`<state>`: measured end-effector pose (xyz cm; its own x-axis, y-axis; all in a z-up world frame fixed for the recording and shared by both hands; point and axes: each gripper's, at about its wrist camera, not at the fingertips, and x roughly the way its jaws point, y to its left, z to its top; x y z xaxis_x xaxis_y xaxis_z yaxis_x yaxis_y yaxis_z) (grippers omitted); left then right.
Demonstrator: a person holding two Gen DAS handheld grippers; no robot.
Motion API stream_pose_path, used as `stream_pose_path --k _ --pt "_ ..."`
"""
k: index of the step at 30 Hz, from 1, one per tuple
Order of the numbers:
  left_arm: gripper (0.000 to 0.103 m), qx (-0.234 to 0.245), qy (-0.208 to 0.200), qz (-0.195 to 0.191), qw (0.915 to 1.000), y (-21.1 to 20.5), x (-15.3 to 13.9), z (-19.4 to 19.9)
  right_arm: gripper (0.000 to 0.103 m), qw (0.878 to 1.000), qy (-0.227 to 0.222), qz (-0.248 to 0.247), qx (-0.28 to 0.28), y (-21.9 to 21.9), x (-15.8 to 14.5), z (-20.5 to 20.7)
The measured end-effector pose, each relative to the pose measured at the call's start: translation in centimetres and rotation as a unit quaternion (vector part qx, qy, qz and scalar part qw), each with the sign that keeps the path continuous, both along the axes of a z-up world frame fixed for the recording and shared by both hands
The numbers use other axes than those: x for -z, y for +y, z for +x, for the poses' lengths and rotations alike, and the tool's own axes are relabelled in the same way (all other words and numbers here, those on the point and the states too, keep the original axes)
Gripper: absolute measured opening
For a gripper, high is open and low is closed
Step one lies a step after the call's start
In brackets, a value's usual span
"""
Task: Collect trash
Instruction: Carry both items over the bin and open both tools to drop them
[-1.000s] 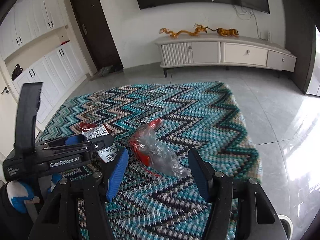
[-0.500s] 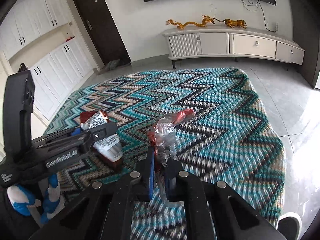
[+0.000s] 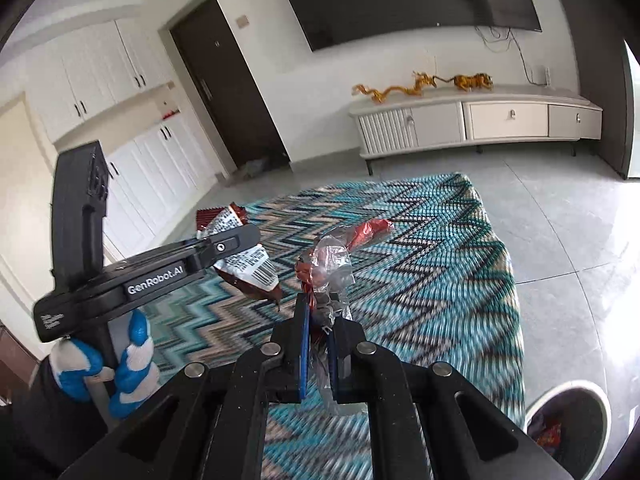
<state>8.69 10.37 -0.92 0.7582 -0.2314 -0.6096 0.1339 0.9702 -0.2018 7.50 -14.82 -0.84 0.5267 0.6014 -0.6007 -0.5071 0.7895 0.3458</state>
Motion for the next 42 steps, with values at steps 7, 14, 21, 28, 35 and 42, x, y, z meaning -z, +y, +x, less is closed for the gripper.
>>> stream_pose_path --k 7,14,21,28,35,42 --pt "0.021 0.029 -0.039 0.033 0.9983 -2.2 -3.1 -7.2 0.008 0.999 -0.037 0.014 0.023 -3.6 -3.8 -8.5" --pt "0.021 0.038 -0.074 0.077 0.9935 -4.9 -4.8 -11.8 0.008 0.996 -0.05 -0.002 0.073 -7.2 -4.6 -13.0" --pt "0.021 0.051 -0.093 0.112 0.988 -7.8 -5.6 -13.8 0.008 0.993 -0.06 0.0 0.103 -10.2 -4.9 -14.7" --pt "0.021 0.068 -0.101 0.139 0.9829 -10.3 -5.4 -14.0 0.008 0.99 -0.068 0.007 0.121 -12.0 -4.6 -15.0" --pt "0.021 0.079 -0.093 0.157 0.98 -12.3 -4.8 -13.1 0.008 0.988 -0.057 0.023 0.139 -14.2 -3.4 -14.6" --pt "0.021 0.091 -0.088 0.171 0.9771 -14.1 -4.2 -12.6 0.008 0.986 -0.05 0.032 0.153 -15.4 -2.8 -14.7"
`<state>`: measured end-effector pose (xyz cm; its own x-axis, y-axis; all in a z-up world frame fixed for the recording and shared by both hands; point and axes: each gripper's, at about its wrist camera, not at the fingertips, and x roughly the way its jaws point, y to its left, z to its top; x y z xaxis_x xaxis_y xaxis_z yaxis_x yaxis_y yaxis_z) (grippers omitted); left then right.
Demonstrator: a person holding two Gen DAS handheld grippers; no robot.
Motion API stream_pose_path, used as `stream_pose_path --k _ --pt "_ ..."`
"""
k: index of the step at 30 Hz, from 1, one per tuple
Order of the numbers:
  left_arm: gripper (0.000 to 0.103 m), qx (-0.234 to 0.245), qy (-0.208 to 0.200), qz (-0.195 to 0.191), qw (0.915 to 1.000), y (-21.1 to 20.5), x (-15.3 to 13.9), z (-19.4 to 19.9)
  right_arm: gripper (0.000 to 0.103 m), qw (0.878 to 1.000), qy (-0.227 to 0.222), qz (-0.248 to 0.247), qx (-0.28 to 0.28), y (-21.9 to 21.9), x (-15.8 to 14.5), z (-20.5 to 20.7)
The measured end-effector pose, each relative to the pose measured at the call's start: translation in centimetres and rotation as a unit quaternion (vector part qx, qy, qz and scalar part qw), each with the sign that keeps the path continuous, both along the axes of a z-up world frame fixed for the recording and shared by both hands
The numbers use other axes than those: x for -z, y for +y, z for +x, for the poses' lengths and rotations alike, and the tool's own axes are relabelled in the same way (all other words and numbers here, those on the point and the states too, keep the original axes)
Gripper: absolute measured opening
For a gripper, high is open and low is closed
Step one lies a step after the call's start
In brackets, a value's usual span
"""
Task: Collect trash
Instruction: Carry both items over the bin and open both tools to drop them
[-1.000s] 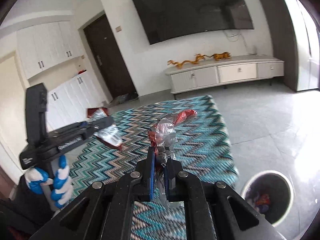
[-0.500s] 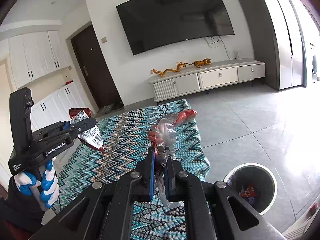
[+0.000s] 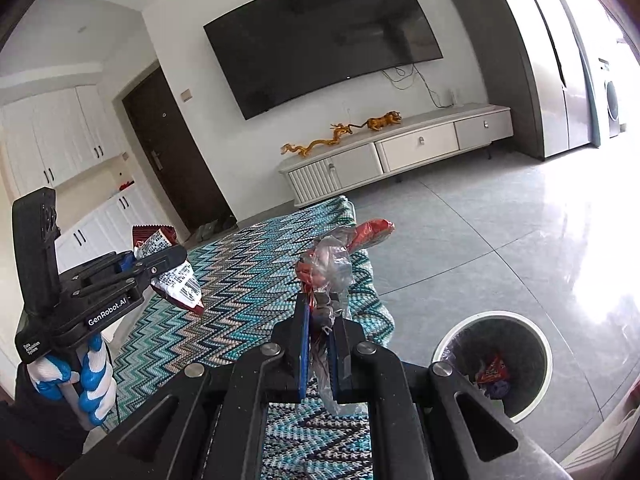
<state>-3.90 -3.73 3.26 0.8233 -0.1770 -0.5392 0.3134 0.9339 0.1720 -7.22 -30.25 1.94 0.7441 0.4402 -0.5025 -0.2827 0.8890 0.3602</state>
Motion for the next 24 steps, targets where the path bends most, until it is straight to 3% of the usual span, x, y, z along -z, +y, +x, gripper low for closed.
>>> stream_pose_path --k 17,24 --pt "0.021 0.024 0.02 0.028 0.9991 -3.2 1.6 1.2 0.008 0.999 0.015 0.025 0.028 -2.5 1.6 0.4" --pt "0.022 0.052 0.058 0.029 0.9965 -6.1 2.9 3.0 0.008 0.997 0.031 0.039 0.054 -4.4 2.9 0.6"
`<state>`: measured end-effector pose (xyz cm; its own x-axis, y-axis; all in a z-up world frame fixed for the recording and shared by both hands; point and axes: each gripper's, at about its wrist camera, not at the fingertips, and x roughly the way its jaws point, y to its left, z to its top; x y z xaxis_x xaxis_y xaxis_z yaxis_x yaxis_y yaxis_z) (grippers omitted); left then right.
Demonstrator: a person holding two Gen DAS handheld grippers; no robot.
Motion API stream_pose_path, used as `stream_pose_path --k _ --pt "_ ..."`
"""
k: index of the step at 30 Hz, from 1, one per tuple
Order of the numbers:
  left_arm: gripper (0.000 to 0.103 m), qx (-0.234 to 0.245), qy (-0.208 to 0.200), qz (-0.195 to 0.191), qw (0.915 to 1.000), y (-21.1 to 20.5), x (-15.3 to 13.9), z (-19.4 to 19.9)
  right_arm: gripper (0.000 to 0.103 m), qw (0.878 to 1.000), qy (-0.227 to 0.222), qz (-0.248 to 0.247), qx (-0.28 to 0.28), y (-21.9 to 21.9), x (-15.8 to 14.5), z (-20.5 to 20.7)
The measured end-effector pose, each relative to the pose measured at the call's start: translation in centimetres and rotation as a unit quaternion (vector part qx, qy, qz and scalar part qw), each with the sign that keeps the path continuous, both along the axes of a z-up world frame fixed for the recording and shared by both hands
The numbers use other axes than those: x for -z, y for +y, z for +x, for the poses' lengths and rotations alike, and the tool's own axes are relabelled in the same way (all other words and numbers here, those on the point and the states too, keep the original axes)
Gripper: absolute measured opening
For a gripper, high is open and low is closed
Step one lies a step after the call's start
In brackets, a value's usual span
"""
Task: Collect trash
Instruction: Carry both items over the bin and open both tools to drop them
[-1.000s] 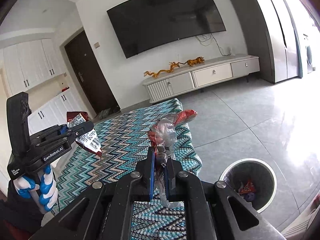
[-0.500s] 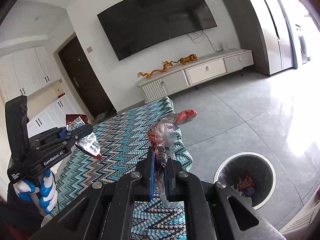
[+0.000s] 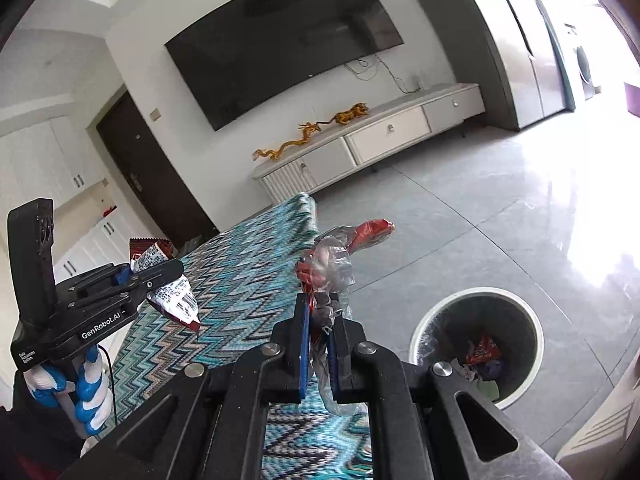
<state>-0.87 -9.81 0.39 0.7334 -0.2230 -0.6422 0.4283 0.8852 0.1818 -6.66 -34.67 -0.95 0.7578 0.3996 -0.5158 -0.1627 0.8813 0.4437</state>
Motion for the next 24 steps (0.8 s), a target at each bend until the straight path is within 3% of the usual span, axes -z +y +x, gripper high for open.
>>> stream_pose_path --k 13,19,24 --pt "0.024 0.071 0.086 0.022 0.9936 -10.5 5.2 5.5 0.009 0.996 0.059 0.006 0.065 -6.2 4.3 2.3" --pt "0.025 0.076 0.152 0.017 0.9853 -14.7 9.1 9.3 0.01 0.991 0.106 0.002 0.085 -8.9 8.2 5.1" --pt "0.035 0.08 0.191 0.005 0.9782 -16.9 11.6 11.3 0.011 0.983 0.152 0.006 0.102 -10.9 12.0 7.2"
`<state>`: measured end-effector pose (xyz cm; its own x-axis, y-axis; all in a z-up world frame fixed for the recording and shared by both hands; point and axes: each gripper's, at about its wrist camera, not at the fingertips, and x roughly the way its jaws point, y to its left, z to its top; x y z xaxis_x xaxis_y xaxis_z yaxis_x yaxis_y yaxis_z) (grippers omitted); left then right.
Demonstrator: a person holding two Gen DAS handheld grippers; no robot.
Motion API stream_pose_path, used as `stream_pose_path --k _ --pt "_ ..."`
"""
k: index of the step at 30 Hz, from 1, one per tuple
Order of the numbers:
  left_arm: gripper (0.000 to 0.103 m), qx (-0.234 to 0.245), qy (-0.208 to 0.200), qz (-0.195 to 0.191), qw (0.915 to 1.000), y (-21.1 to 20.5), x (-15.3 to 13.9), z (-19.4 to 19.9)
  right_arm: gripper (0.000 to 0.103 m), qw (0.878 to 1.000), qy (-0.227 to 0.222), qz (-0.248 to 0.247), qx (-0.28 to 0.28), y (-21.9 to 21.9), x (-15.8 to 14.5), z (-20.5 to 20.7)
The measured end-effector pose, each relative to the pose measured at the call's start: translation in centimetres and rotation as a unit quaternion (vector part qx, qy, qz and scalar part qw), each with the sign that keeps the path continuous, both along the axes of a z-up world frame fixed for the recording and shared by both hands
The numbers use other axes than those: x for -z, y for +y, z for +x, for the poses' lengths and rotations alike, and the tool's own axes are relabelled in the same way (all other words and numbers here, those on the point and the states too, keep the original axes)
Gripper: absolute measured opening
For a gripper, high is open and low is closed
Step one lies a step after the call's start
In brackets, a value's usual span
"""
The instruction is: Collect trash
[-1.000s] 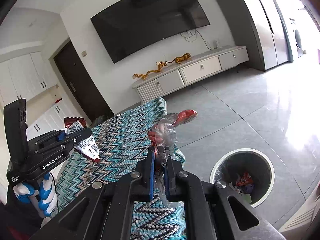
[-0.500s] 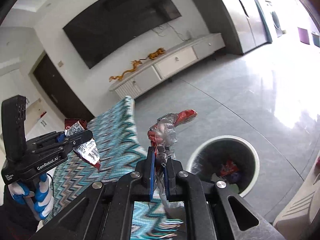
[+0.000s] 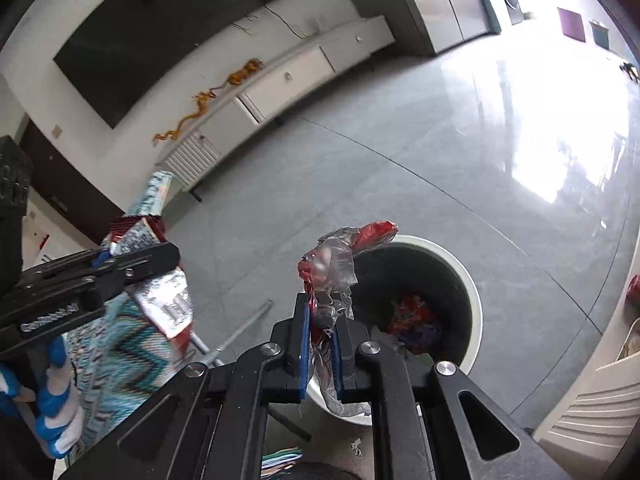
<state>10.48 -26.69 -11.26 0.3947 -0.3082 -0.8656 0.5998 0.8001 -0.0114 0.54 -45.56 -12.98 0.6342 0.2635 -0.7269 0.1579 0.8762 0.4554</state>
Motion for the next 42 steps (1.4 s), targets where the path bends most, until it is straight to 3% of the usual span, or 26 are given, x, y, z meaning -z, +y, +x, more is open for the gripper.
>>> stream_pose_path --k 3,5,7,12,16,20,29,34,42 --pt "0.039 0.006 0.023 -0.007 0.9997 -1.0 1.2 0.8 0.017 1.0 0.027 -0.006 0.01 -1.0 2.0 1.1" --pt "0.05 0.008 0.033 -0.012 0.9993 -1.4 1.7 1.1 0.029 0.999 0.037 -0.002 0.015 -1.5 2.8 1.4" --pt "0.05 0.011 0.042 -0.021 0.9988 -1.6 2.0 1.2 0.034 0.999 0.044 -0.007 0.02 -1.8 3.3 1.4" --pt "0.051 0.006 0.043 -0.03 0.9986 -1.0 1.4 0.8 0.037 0.999 0.047 -0.006 0.027 -2.3 3.3 0.9" --pt "0.052 -0.006 0.018 -0.032 0.9993 0.1 -0.4 0.0 0.037 0.999 0.036 -0.002 0.025 -2.0 2.4 0.7" --pt "0.061 -0.024 -0.005 -0.035 0.9991 2.3 -2.4 -0.9 0.039 1.0 0.018 0.0 0.014 -0.8 0.6 -0.2" --pt "0.061 -0.067 -0.055 -0.05 0.995 10.5 -7.5 -4.2 0.045 0.998 -0.047 -0.005 -0.032 4.3 -5.8 -2.4" --pt "0.062 -0.113 -0.094 -0.071 0.9866 16.5 -10.9 -6.3 0.047 0.993 -0.094 -0.02 -0.064 7.8 -10.4 -3.9" --pt "0.073 -0.17 -0.16 -0.1 0.9672 24.4 -15.1 -10.1 0.056 0.98 -0.157 -0.045 -0.113 13.9 -16.6 -6.3"
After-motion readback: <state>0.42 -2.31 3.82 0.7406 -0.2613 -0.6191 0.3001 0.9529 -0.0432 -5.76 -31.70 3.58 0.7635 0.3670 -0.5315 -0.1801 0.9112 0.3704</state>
